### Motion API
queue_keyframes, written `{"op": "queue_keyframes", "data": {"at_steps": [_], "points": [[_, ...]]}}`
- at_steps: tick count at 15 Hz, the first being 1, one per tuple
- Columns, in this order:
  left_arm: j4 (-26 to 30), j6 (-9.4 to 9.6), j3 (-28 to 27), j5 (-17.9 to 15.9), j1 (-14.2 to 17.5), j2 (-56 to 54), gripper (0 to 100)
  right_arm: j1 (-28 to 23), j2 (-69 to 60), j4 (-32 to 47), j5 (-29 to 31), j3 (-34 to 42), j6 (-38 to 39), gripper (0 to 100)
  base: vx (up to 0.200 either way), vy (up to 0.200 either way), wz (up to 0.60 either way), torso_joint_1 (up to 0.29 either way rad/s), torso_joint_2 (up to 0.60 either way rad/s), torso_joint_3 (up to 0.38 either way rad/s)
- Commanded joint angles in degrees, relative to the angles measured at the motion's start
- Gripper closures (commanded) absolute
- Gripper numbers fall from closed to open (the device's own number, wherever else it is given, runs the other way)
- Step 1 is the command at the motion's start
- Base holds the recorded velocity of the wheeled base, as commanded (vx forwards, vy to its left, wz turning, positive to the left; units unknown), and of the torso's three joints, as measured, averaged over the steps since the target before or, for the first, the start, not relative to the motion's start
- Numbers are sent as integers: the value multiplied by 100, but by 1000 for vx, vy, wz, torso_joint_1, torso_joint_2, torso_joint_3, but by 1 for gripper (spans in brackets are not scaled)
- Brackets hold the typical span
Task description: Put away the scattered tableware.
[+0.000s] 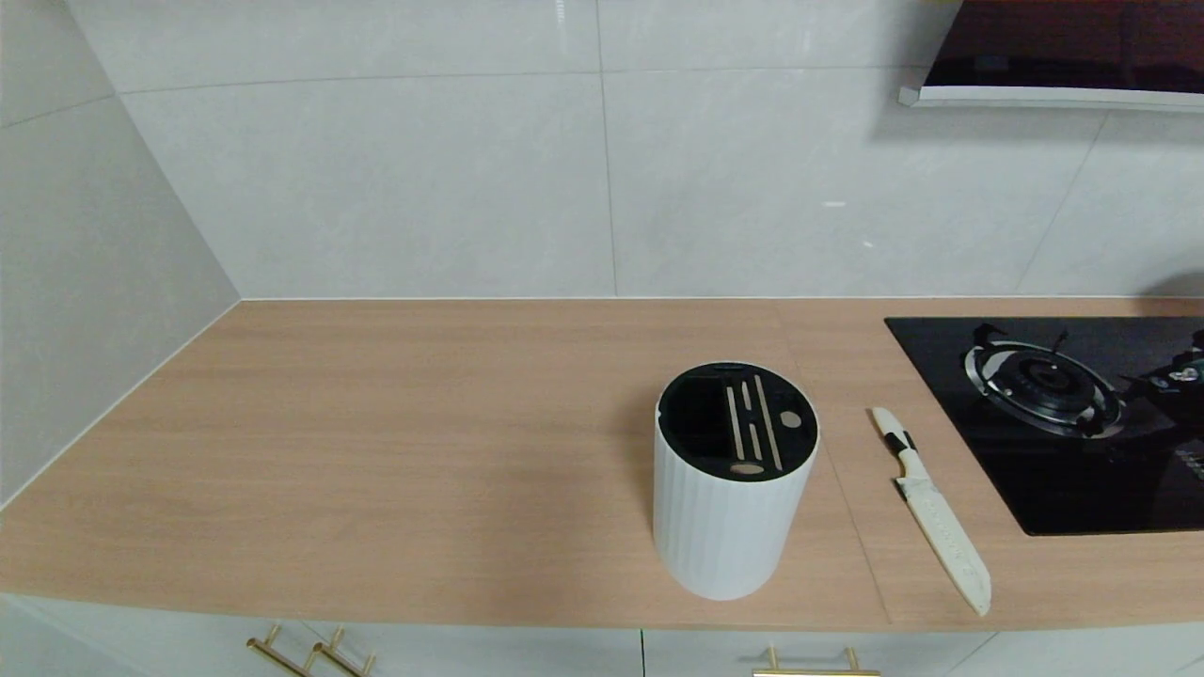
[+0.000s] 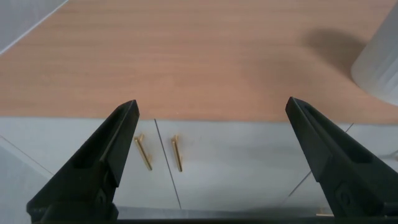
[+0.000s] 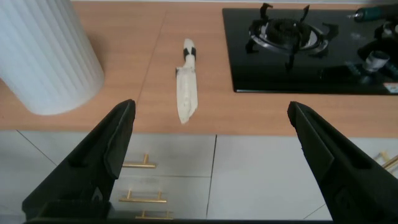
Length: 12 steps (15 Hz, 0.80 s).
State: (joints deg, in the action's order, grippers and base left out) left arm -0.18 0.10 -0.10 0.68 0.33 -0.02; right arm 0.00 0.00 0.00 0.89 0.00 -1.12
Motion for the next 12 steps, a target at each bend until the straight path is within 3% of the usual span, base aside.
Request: {"op": "queue_keyframes", "data": {"at_steps": [1,12], "points": [[1,-1,1,2,2,2,0,0,9,0,-1,0,-2,0,0,0,0,144,-320,-144],[1,-1,1,2,2,2,0,0,9,0,-10,0,-11,0,0,0,0,4,-6,-3]]}}
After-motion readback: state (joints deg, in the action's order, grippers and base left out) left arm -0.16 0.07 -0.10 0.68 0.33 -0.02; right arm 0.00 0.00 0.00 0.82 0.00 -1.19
